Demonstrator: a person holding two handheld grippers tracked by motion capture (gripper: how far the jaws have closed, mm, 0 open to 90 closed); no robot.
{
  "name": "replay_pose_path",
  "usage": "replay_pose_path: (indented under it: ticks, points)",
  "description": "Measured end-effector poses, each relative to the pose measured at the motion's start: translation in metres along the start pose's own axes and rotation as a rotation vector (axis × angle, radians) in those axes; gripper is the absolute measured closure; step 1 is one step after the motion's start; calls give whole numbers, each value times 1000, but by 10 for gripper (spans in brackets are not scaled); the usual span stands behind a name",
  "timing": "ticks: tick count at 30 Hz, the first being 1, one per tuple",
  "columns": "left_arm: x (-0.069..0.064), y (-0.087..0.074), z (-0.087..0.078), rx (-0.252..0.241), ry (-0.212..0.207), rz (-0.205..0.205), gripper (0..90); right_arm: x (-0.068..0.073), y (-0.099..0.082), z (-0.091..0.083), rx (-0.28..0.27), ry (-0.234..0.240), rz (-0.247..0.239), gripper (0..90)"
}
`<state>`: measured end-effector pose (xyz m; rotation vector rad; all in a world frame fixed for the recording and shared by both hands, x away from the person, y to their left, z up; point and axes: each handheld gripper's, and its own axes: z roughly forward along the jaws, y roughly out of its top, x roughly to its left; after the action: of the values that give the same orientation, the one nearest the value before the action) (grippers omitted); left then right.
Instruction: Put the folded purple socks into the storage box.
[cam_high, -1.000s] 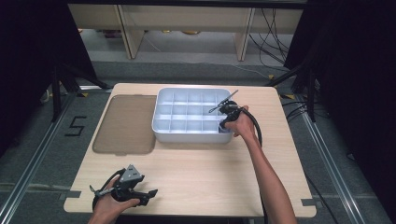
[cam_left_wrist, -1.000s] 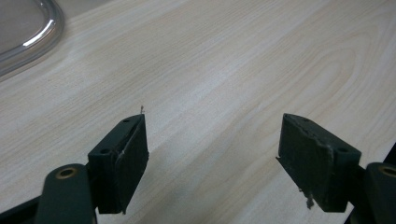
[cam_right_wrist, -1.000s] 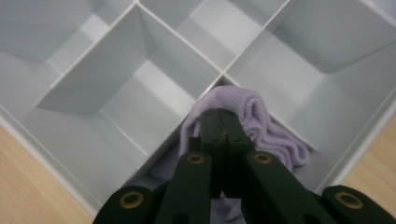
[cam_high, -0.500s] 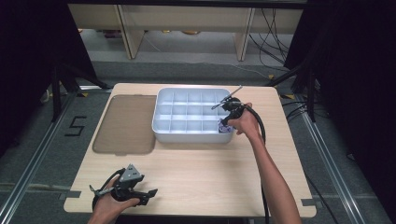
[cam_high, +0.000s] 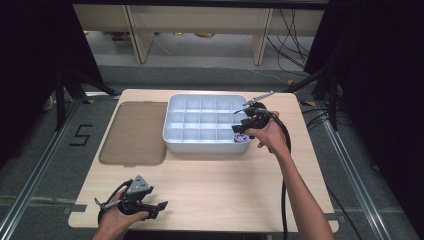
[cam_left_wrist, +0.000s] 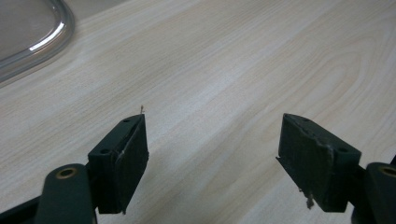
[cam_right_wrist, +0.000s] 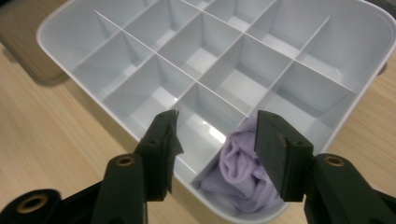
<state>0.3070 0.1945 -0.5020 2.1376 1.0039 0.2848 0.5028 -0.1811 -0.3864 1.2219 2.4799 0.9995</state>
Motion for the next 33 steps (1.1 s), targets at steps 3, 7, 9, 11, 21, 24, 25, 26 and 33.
replay_pose_path:
  ticks: [3,7,9,11,21,24,25,26,33]
  points:
    - [1,0,-1,4,-4,9,237,3,-5,-1,-45,21,-14,459]
    - [2,0,-1,0,-2,15,237,10,-11,-3,-65,44,-23,417]
    - [2,0,-1,0,-1,13,237,12,-14,-3,-76,50,-22,412]
    - [2,0,0,-7,5,0,237,15,-17,-5,-70,45,-2,399]
    - [3,0,-1,2,1,16,237,22,-31,-5,-110,58,28,343]
    - [2,-1,0,-6,2,-10,237,26,-34,-7,-104,66,40,328]
    - [3,-1,0,-2,7,-5,237,28,-35,-6,-115,70,53,327]
    - [3,-1,0,-2,7,-7,237,27,-36,-7,-109,70,26,323]
    - [3,0,-1,0,5,7,236,34,-43,-8,-120,91,20,318]
